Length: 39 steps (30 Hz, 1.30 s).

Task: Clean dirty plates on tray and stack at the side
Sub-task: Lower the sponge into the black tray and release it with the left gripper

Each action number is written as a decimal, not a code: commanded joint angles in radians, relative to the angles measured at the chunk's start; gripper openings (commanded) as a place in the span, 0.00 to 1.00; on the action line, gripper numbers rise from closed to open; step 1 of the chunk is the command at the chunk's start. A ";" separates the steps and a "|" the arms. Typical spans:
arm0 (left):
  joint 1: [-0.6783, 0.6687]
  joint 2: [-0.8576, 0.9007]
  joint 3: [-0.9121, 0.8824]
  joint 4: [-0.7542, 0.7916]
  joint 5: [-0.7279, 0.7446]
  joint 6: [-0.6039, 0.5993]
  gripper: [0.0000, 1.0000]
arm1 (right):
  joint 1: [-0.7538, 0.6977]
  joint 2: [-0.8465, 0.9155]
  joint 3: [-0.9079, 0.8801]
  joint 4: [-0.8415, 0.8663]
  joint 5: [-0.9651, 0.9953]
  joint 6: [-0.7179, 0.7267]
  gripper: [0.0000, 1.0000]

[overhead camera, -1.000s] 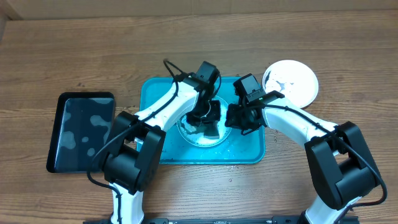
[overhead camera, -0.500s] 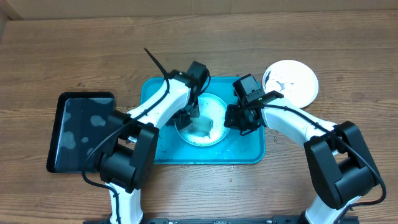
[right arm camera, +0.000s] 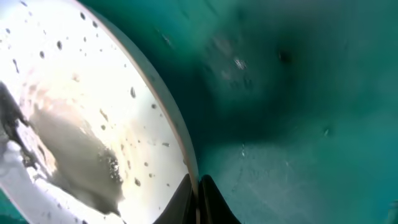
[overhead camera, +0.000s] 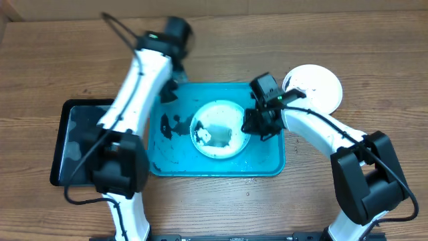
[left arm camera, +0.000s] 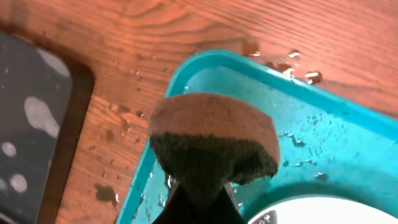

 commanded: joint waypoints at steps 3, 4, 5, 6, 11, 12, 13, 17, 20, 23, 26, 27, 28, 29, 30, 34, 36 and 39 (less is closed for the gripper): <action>0.231 -0.080 0.032 -0.078 0.206 -0.016 0.04 | 0.025 -0.010 0.204 -0.096 0.211 -0.112 0.04; 0.279 -0.085 0.032 -0.097 0.187 -0.005 0.04 | 0.032 -0.010 0.235 -0.118 0.253 -0.131 0.04; 0.314 -0.086 0.032 -0.116 0.162 -0.006 0.04 | 0.041 -0.010 0.269 -0.142 0.301 -0.153 0.04; 0.356 -0.086 0.027 -0.137 0.134 -0.007 0.04 | 0.052 -0.010 0.304 -0.165 0.349 -0.171 0.04; 0.501 -0.086 -0.089 -0.135 0.163 -0.008 0.04 | 0.129 -0.010 0.438 -0.224 0.604 -0.238 0.04; 0.523 -0.086 -0.132 -0.121 0.164 -0.018 0.04 | 0.155 -0.010 0.459 -0.225 0.673 -0.257 0.04; 0.536 -0.086 -0.162 -0.104 0.161 -0.017 0.04 | 0.171 -0.010 0.470 -0.225 0.711 -0.269 0.04; 0.587 -0.086 -0.283 0.003 0.112 -0.017 0.04 | 0.236 -0.010 0.491 -0.228 0.855 -0.275 0.04; 0.623 -0.086 -0.334 0.059 0.090 -0.018 0.04 | 0.278 -0.010 0.491 -0.238 0.953 -0.297 0.04; 0.652 -0.086 -0.344 0.088 0.045 -0.018 0.04 | 0.321 -0.010 0.491 -0.251 1.080 -0.329 0.04; 0.679 -0.086 -0.344 0.096 0.048 -0.018 0.04 | 0.360 -0.010 0.491 -0.251 1.180 -0.374 0.04; 0.685 -0.086 -0.344 0.095 0.054 -0.018 0.04 | 0.373 -0.010 0.491 -0.251 1.202 -0.384 0.04; 0.692 -0.086 -0.344 0.094 0.060 -0.017 0.14 | 0.390 -0.010 0.491 -0.251 1.210 -0.411 0.04; 0.694 -0.086 -0.344 0.094 0.060 -0.017 0.24 | 0.400 -0.010 0.491 -0.251 1.212 -0.431 0.04; 0.695 -0.086 -0.344 0.095 0.060 -0.017 0.26 | 0.412 -0.010 0.491 -0.249 1.212 -0.454 0.04; 0.695 -0.086 -0.344 0.094 0.062 -0.017 0.33 | 0.443 -0.010 0.491 -0.244 1.212 -0.488 0.04; 0.695 -0.086 -0.344 0.095 0.076 -0.016 0.43 | 0.449 -0.010 0.491 -0.245 1.212 -0.499 0.04; 0.695 -0.086 -0.344 0.099 0.119 -0.013 0.55 | 0.449 -0.010 0.491 -0.245 1.221 -0.513 0.04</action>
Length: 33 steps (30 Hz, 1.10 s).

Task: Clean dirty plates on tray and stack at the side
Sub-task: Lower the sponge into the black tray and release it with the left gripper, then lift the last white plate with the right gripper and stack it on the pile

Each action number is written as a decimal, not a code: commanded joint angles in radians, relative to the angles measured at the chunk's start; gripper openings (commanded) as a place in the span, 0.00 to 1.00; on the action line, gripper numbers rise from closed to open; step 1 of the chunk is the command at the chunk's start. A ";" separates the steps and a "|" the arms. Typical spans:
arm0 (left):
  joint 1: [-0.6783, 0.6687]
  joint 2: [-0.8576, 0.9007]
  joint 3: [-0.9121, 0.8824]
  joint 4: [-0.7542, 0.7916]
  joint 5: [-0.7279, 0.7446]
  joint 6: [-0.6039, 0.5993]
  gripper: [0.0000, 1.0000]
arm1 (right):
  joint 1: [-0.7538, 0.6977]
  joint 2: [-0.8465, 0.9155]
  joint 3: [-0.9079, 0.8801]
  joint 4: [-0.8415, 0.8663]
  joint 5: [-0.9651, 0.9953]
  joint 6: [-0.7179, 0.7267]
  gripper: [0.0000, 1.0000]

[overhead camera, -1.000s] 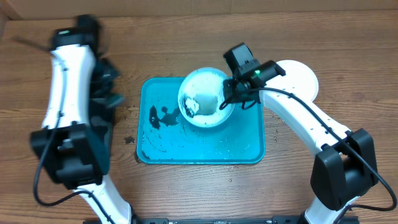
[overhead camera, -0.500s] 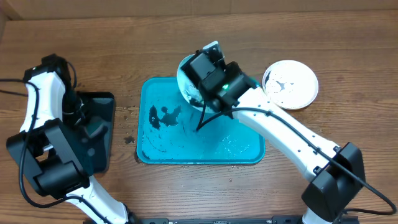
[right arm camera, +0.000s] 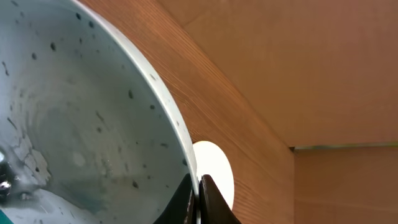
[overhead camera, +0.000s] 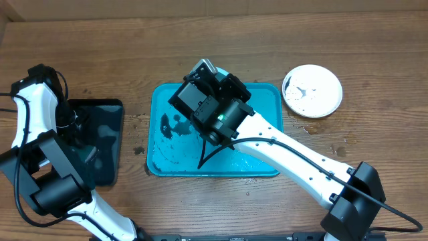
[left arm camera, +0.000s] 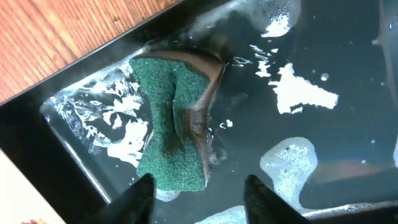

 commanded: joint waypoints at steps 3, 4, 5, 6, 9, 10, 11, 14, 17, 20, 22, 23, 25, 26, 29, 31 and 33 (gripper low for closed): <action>-0.002 -0.023 0.017 0.004 0.093 0.053 0.61 | -0.003 -0.010 0.028 0.011 0.100 -0.058 0.04; -0.002 -0.024 0.031 0.003 0.124 0.089 0.63 | -0.003 -0.010 0.028 0.011 0.129 -0.068 0.04; -0.002 -0.027 0.047 0.003 0.161 0.135 0.66 | -0.002 -0.010 0.028 0.011 0.159 -0.077 0.04; -0.002 -0.032 0.066 0.000 0.198 0.178 0.69 | -0.002 -0.010 0.028 0.012 0.186 -0.080 0.04; -0.003 -0.056 0.122 -0.007 0.268 0.247 0.72 | -0.002 -0.010 0.028 0.011 0.261 -0.080 0.04; -0.004 -0.069 0.137 -0.007 0.284 0.256 0.72 | -0.002 -0.010 0.028 0.011 0.267 -0.080 0.04; -0.005 -0.081 0.149 -0.006 0.291 0.257 0.72 | -0.002 -0.010 0.028 0.011 0.266 -0.079 0.04; -0.012 -0.117 0.162 0.000 0.291 0.257 0.75 | -0.002 -0.010 0.028 0.011 0.175 -0.078 0.04; -0.025 -0.124 0.161 -0.006 0.291 0.256 0.82 | -0.002 -0.010 0.027 0.010 -0.035 -0.050 0.04; -0.039 -0.116 0.161 -0.032 0.290 0.256 1.00 | -0.029 -0.010 0.019 0.006 -0.147 -0.045 0.04; -0.043 -0.114 0.161 -0.045 0.291 0.256 1.00 | -0.048 -0.010 0.021 0.029 -0.127 0.006 0.04; -0.042 -0.114 0.161 -0.046 0.291 0.256 1.00 | -0.050 -0.010 0.021 0.038 -0.156 -0.003 0.04; -0.042 -0.114 0.161 -0.045 0.290 0.256 1.00 | -0.049 -0.010 0.021 0.009 -0.122 -0.112 0.04; -0.042 -0.114 0.161 -0.045 0.290 0.256 1.00 | -0.049 -0.010 0.021 -0.007 -0.005 -0.130 0.04; -0.042 -0.114 0.161 -0.045 0.291 0.256 1.00 | -0.049 -0.010 0.021 0.049 0.362 -0.089 0.04; -0.042 -0.114 0.161 -0.045 0.291 0.256 1.00 | -0.034 -0.010 0.021 0.108 0.436 -0.218 0.04; -0.042 -0.114 0.161 -0.045 0.290 0.256 1.00 | -0.007 -0.010 0.021 0.111 0.437 -0.349 0.04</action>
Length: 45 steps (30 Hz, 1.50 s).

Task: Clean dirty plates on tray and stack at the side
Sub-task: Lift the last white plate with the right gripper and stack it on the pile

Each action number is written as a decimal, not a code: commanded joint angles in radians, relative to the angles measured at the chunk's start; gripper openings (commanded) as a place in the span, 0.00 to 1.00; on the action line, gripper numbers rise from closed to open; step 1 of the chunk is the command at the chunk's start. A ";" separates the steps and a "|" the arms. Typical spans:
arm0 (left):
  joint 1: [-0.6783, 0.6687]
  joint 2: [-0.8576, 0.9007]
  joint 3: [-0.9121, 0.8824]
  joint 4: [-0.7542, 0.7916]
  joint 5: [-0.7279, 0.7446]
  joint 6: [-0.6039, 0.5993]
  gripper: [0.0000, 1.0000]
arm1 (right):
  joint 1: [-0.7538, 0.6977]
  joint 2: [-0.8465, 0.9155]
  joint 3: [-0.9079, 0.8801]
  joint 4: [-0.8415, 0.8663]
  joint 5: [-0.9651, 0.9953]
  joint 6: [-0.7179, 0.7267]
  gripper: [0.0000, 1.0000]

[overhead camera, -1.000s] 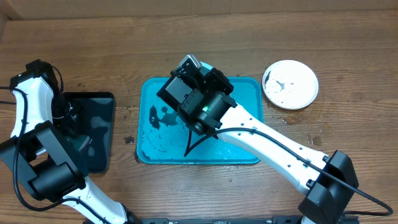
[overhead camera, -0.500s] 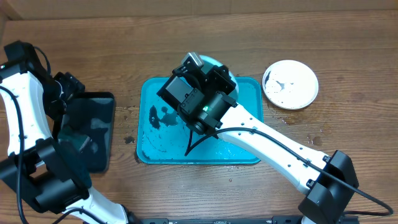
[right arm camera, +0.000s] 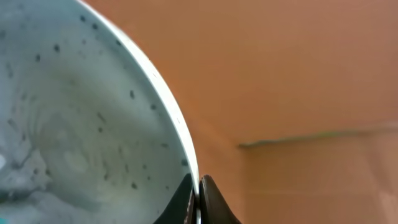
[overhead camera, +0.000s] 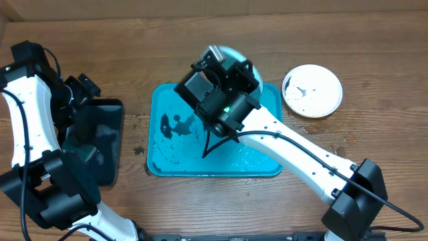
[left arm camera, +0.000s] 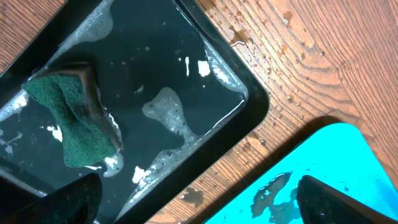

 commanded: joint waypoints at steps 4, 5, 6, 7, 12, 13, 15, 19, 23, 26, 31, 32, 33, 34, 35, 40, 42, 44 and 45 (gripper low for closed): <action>-0.001 -0.002 0.014 -0.002 0.010 0.015 1.00 | 0.081 -0.010 0.020 0.012 0.126 -0.188 0.04; -0.001 -0.002 0.014 -0.002 0.010 0.015 1.00 | 0.089 -0.010 0.020 0.002 0.046 -0.161 0.04; -0.001 -0.002 0.014 -0.002 0.010 0.015 1.00 | 0.095 -0.010 0.020 -0.023 -0.068 -0.143 0.04; 0.000 -0.002 0.014 -0.002 0.010 0.015 1.00 | 0.095 -0.010 0.020 -0.059 -0.207 -0.142 0.04; 0.000 -0.002 0.014 -0.002 0.009 0.015 1.00 | 0.031 -0.011 0.020 -0.093 -0.495 0.147 0.04; 0.000 -0.002 0.014 -0.002 0.010 0.015 1.00 | -0.003 -0.011 0.020 -0.096 -0.547 0.211 0.04; 0.000 -0.002 0.014 -0.002 0.009 0.015 1.00 | -0.065 -0.011 0.020 -0.101 -0.590 0.283 0.04; 0.000 -0.002 0.014 -0.002 0.010 0.015 1.00 | -0.251 -0.011 0.021 -0.122 -0.763 0.388 0.04; 0.000 -0.002 0.014 -0.002 0.010 0.015 1.00 | -0.484 -0.010 0.021 -0.124 -1.160 0.417 0.04; 0.000 -0.002 0.014 -0.001 0.010 0.015 1.00 | -0.667 -0.010 0.021 -0.121 -1.418 0.417 0.04; 0.000 -0.002 0.014 0.003 0.010 0.015 1.00 | -0.934 -0.005 0.019 -0.167 -1.477 0.417 0.04; 0.000 -0.002 0.014 0.003 0.010 0.015 1.00 | -0.982 -0.002 0.018 -0.183 -1.465 0.417 0.04; 0.000 -0.002 0.014 0.003 0.010 0.015 1.00 | -1.022 0.002 0.013 -0.190 -1.463 0.417 0.04; 0.000 -0.002 0.014 0.003 0.010 0.015 1.00 | -1.054 0.002 0.002 -0.188 -1.464 0.422 0.04; 0.000 -0.002 0.014 0.003 0.010 0.015 1.00 | -1.078 0.002 -0.011 -0.182 -1.463 0.430 0.04; 0.000 -0.002 0.014 0.024 0.011 0.010 1.00 | -1.154 0.002 -0.152 -0.044 -1.463 0.494 0.04; 0.000 -0.002 0.014 0.024 0.011 0.011 1.00 | -1.156 0.002 -0.216 0.020 -1.455 0.520 0.04; 0.000 -0.002 0.014 0.023 0.011 0.011 1.00 | -1.156 0.003 -0.270 0.070 -1.421 0.557 0.04; 0.000 -0.002 0.014 0.023 0.011 0.011 1.00 | -1.156 0.003 -0.299 0.098 -1.408 0.579 0.04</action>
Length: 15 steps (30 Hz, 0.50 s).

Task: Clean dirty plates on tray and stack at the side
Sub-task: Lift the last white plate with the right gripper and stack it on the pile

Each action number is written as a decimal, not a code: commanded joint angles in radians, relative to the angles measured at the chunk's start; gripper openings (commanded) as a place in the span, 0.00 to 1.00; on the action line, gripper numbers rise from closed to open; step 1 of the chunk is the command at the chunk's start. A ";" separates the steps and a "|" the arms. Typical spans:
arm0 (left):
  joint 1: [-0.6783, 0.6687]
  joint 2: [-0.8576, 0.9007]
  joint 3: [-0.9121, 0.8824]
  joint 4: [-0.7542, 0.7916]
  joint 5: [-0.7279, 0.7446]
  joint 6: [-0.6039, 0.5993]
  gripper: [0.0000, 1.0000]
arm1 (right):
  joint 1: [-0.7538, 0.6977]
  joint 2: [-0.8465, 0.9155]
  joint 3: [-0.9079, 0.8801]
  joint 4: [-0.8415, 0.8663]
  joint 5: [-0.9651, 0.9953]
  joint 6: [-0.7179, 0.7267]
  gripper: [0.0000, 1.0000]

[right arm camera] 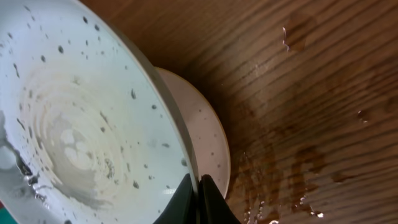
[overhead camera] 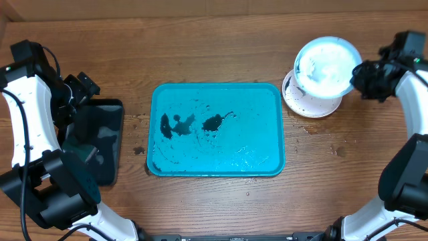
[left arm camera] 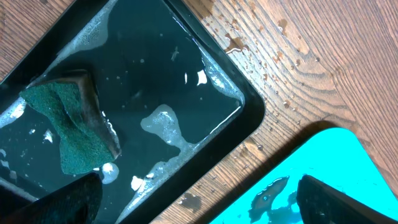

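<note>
My right gripper (overhead camera: 358,75) is shut on the rim of a wet white plate (overhead camera: 326,67), holding it just above another white plate (overhead camera: 309,102) that lies on the table at the right. In the right wrist view the held plate (right arm camera: 81,124) tilts over the lower plate (right arm camera: 202,137), my right gripper (right arm camera: 198,186) pinching its edge. The teal tray (overhead camera: 217,130) holds only water and dark smears. My left gripper (left arm camera: 193,199) hangs open over the black basin's (overhead camera: 100,140) corner. The green sponge (left arm camera: 68,127) lies in the soapy water.
The black basin (left arm camera: 155,81) of soapy water stands left of the teal tray (left arm camera: 323,168). Water drops spot the wood between them and beside the right plates. A cardboard wall runs along the table's back edge.
My right gripper has carried the plate from above the tray's back edge to just over the white plate at the right. The left arm has barely moved.
First my left gripper held the sponge by the tray while my right pinched the plate lying in the tray. Then the sponge lay released in the basin and the plate was lifted upright. Now the plate hangs over the one at the right.
</note>
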 commanded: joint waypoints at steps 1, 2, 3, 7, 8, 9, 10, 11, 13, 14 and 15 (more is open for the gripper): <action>0.000 -0.002 0.014 0.001 0.010 0.011 1.00 | 0.005 0.003 -0.084 0.064 0.020 0.091 0.04; 0.000 -0.002 0.014 0.000 0.010 0.011 1.00 | 0.005 0.003 -0.101 0.082 0.016 0.098 0.04; 0.000 -0.002 0.014 -0.001 0.010 0.011 1.00 | 0.008 0.003 -0.123 0.102 0.000 0.097 0.04; 0.000 -0.002 0.014 0.000 0.010 0.011 0.99 | 0.023 0.003 -0.132 0.093 -0.006 0.097 0.16; 0.000 -0.002 0.014 0.000 0.010 0.011 1.00 | 0.026 0.003 -0.132 0.090 -0.010 0.094 0.16; 0.000 -0.002 0.014 0.000 0.010 0.011 1.00 | 0.034 0.003 -0.132 0.084 -0.017 0.093 0.16; 0.000 -0.002 0.014 0.000 0.011 0.011 1.00 | 0.042 0.003 -0.132 0.077 -0.018 0.093 0.16; 0.000 -0.002 0.014 0.000 0.011 0.011 1.00 | 0.051 0.003 -0.132 0.067 -0.021 0.093 0.16; 0.000 -0.002 0.014 0.000 0.010 0.011 1.00 | 0.068 0.003 -0.132 0.049 -0.037 0.093 0.20; 0.000 -0.002 0.014 0.000 0.010 0.011 1.00 | 0.083 0.003 -0.130 0.032 -0.062 0.093 0.23; 0.000 -0.002 0.014 0.000 0.010 0.011 1.00 | 0.090 0.000 -0.127 0.021 -0.083 0.093 0.29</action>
